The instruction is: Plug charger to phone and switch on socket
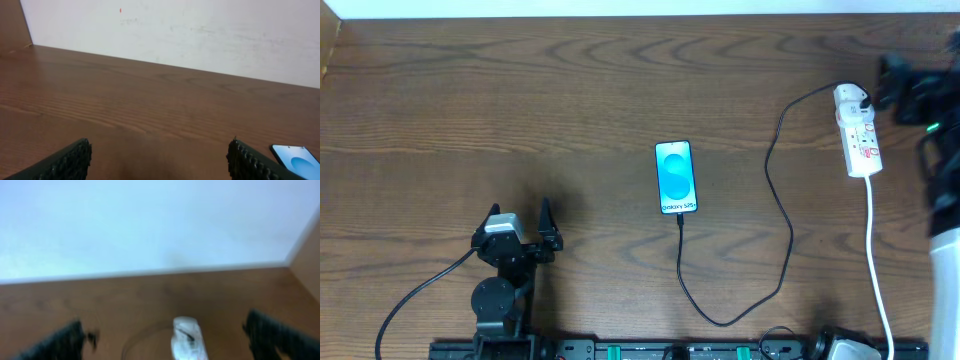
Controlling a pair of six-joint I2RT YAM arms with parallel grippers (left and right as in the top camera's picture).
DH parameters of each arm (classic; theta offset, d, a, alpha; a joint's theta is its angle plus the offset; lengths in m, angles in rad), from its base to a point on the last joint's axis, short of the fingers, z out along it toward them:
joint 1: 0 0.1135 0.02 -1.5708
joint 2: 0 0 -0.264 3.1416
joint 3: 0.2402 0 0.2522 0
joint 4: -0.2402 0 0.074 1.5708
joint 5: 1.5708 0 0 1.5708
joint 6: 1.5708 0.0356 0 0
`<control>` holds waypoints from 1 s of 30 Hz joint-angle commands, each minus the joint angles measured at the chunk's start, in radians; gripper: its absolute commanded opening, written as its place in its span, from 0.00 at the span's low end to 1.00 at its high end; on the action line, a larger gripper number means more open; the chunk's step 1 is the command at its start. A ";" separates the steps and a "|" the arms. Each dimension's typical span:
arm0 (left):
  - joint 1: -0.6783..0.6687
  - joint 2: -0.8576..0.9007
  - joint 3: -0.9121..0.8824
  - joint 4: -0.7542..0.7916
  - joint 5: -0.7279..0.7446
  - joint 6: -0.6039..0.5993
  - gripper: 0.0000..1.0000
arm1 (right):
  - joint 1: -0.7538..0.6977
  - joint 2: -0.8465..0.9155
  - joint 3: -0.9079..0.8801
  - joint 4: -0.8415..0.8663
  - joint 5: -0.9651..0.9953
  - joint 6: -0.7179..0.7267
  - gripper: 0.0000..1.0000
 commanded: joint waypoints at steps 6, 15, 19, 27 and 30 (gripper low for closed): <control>0.006 -0.007 -0.017 -0.042 -0.017 0.021 0.87 | 0.050 -0.203 -0.522 0.443 0.012 0.087 0.99; 0.006 -0.007 -0.017 -0.042 -0.017 0.021 0.87 | 0.050 -0.429 -0.907 0.618 0.009 0.099 0.99; 0.006 -0.007 -0.017 -0.042 -0.017 0.021 0.87 | 0.050 -0.559 -1.038 0.660 0.008 0.101 0.99; 0.006 -0.007 -0.017 -0.042 -0.017 0.021 0.87 | 0.050 -0.863 -1.145 0.597 0.011 0.104 0.99; 0.006 -0.007 -0.017 -0.042 -0.017 0.021 0.87 | 0.050 -0.927 -1.145 0.570 0.040 0.104 0.99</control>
